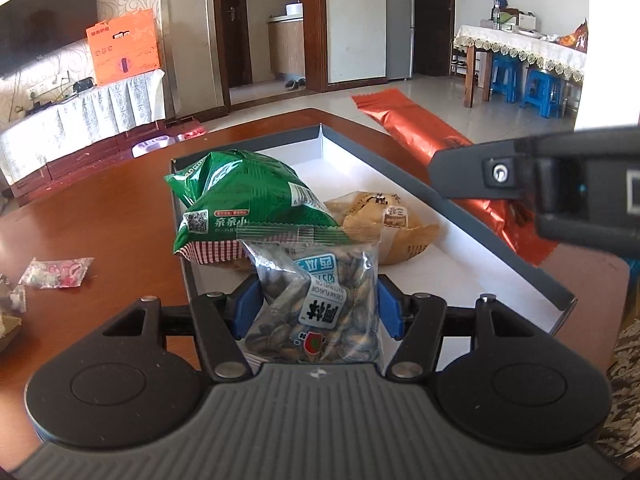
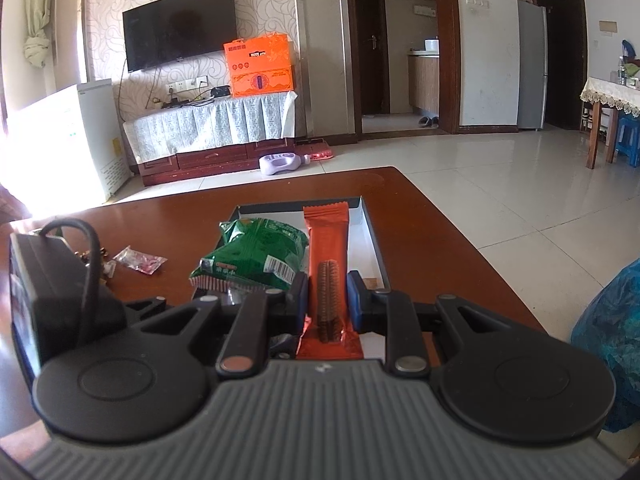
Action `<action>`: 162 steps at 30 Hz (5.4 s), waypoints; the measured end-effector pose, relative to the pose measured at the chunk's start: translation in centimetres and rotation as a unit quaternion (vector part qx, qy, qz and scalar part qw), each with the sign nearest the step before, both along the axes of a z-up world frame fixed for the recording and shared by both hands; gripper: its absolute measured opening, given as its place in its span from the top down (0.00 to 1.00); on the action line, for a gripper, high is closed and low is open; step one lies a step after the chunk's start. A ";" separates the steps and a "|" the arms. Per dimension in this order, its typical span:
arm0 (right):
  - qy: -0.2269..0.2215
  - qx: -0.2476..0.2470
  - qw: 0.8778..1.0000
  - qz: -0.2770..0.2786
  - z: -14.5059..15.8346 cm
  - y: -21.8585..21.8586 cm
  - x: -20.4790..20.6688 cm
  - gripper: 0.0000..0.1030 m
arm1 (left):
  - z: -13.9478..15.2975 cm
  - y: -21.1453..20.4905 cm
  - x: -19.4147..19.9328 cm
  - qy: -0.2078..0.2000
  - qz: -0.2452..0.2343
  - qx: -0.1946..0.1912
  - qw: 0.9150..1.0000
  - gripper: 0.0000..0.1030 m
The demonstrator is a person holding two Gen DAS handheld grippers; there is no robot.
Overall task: Organize snacks
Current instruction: 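Lower the seed bag into the white box and open the left gripper, then lower the orange bar into the white box and open the right gripper, then move both grippers back to the remaining snacks on the table, then grasp the small orange square packet with the left gripper, then grasp the cream cake packet in gold wrapper with the right gripper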
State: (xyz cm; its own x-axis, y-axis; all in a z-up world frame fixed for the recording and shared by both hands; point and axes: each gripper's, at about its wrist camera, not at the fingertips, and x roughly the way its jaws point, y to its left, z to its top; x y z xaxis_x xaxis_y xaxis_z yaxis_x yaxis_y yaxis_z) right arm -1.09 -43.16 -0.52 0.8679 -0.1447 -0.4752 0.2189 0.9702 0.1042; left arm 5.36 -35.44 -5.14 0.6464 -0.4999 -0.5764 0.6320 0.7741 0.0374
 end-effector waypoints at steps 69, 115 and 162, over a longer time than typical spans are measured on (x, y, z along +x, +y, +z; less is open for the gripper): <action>0.064 -0.044 0.996 0.053 -1.5 1.3 6.9 0.54 | 0.5 4.1 -1.5 -0.006 -0.037 0.011 0.999 0.15; -0.025 -0.027 0.996 0.087 0.6 14.0 4.1 0.32 | 1.7 27.6 6.4 -0.036 0.298 0.043 0.953 0.10; 0.090 0.015 0.987 0.130 -5.3 24.5 20.1 0.21 | -0.7 34.5 10.7 0.074 0.311 0.014 0.947 0.23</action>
